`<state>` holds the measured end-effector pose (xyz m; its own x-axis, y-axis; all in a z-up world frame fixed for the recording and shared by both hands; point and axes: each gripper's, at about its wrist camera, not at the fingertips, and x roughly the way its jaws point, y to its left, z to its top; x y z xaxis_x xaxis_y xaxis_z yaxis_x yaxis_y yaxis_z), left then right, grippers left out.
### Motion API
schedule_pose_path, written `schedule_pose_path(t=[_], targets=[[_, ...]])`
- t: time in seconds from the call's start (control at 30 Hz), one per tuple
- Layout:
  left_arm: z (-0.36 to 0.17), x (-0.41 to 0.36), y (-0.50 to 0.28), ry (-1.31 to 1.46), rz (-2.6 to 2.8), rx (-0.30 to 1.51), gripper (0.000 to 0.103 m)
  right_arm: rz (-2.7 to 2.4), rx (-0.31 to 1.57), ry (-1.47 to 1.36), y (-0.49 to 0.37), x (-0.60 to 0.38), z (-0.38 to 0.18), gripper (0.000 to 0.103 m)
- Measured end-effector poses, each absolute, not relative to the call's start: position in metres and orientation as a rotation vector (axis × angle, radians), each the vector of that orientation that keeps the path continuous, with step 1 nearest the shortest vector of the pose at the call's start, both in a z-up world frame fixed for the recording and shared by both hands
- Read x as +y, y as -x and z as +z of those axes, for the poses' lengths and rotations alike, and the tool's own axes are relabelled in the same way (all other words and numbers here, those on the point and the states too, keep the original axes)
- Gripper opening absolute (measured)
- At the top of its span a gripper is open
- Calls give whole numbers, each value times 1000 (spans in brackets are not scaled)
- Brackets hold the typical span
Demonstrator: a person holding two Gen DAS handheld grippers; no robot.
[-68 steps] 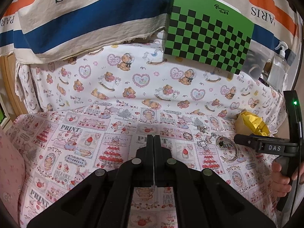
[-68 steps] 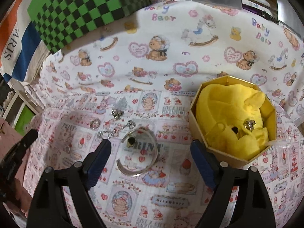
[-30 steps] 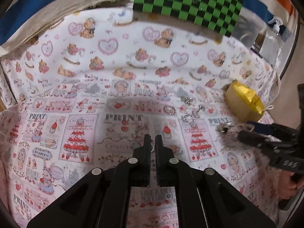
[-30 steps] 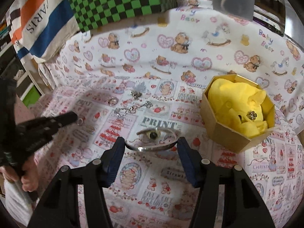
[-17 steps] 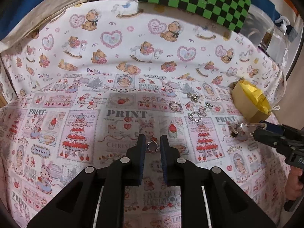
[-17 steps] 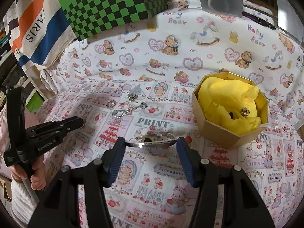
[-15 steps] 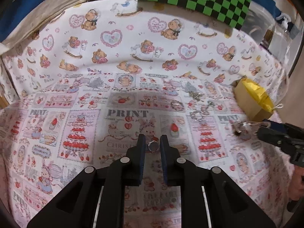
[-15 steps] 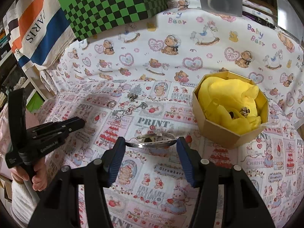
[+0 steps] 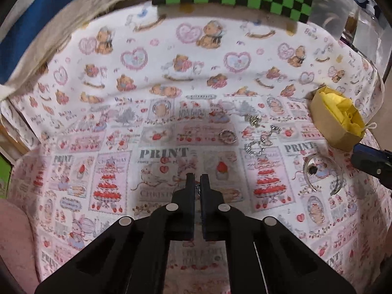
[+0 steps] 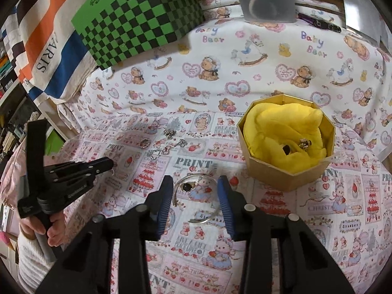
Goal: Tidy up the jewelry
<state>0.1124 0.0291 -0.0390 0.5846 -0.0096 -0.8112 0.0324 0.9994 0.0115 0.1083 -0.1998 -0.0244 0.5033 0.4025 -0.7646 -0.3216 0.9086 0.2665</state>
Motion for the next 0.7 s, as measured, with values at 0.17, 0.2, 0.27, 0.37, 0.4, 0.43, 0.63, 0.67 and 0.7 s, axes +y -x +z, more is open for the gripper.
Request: schedule_pose_path(t=[0.17,0.2,0.27,0.37,0.4,0.43,0.63,0.67,0.7], targets=[[-22,30,-103,5,-36,910,3,406,961,-50,-112,-194,-37,52],[-19,29,-100,8,-43,901,3,391,970,-24,-113,-190,-43,52],[-12,27,-94,6,-54,884,3,356,977,12,-115,-184,-51,47],[-3,26,-86,11,-60,859,3,298,1032,59,-119,-180,-65,17],[-1,26,-84,18,-62,854,3,282,1040,65,-120,-181,-68,14],[0,26,-83,23,-66,852,3,265,1033,78,-119,-181,-69,5],[6,23,-79,12,-69,841,3,250,1017,50,-116,-189,-69,4],[7,23,-78,15,-73,837,3,262,1008,37,-114,-190,-67,4],[9,22,-77,19,-78,832,3,284,992,16,-111,-191,-61,4]])
